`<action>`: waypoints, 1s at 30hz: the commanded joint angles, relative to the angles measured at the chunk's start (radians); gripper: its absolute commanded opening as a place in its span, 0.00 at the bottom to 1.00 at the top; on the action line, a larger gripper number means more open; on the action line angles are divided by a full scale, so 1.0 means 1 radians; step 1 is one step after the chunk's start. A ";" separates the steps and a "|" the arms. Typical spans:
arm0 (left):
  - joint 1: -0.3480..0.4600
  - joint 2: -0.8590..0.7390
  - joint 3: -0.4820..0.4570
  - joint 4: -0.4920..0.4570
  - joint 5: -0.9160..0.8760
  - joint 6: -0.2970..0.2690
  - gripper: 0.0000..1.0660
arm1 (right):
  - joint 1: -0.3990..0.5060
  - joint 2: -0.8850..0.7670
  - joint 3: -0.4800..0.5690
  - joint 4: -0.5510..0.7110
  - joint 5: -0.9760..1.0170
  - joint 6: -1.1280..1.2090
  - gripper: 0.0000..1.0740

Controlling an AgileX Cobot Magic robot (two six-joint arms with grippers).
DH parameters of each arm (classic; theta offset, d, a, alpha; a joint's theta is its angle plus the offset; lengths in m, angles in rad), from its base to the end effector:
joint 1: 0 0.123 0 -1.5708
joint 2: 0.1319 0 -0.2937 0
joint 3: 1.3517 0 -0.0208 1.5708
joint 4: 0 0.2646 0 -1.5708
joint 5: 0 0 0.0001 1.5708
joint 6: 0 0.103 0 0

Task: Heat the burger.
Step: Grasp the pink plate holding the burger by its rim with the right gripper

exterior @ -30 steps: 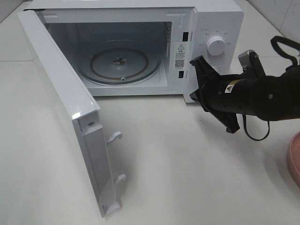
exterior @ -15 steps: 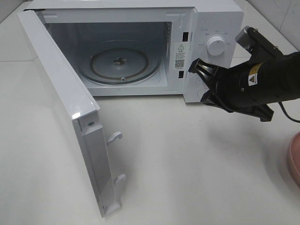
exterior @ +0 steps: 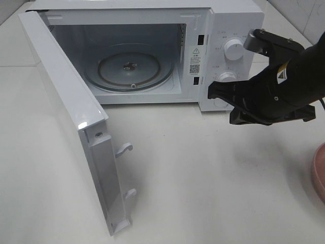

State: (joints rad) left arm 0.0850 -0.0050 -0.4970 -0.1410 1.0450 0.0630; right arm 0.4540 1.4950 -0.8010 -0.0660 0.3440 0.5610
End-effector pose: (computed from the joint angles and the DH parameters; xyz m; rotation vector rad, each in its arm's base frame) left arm 0.0101 -0.0117 0.2798 -0.0169 2.0194 -0.0744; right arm 0.2756 0.1319 0.1986 0.0665 2.5571 0.3509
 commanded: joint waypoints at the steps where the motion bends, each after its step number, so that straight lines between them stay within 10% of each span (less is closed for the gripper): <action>1: -0.004 -0.022 0.002 -0.002 -0.009 0.000 0.92 | 0.005 -0.013 -0.055 0.086 0.115 -0.188 0.04; 23: -0.004 -0.022 0.002 -0.002 -0.009 0.000 0.92 | 0.005 -0.013 -0.207 0.045 0.502 -0.482 0.11; 29: -0.004 -0.022 0.002 -0.002 -0.009 0.000 0.92 | 0.002 -0.013 -0.207 0.035 0.521 -0.475 0.38; 30: -0.004 -0.022 0.002 -0.002 -0.009 0.000 0.92 | 0.002 -0.013 -0.207 0.035 0.521 -0.484 0.56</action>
State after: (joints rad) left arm 0.0850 -0.0050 -0.4970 -0.1410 1.0450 0.0630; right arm 0.4540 1.4870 -1.0010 -0.0220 0.8510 0.0950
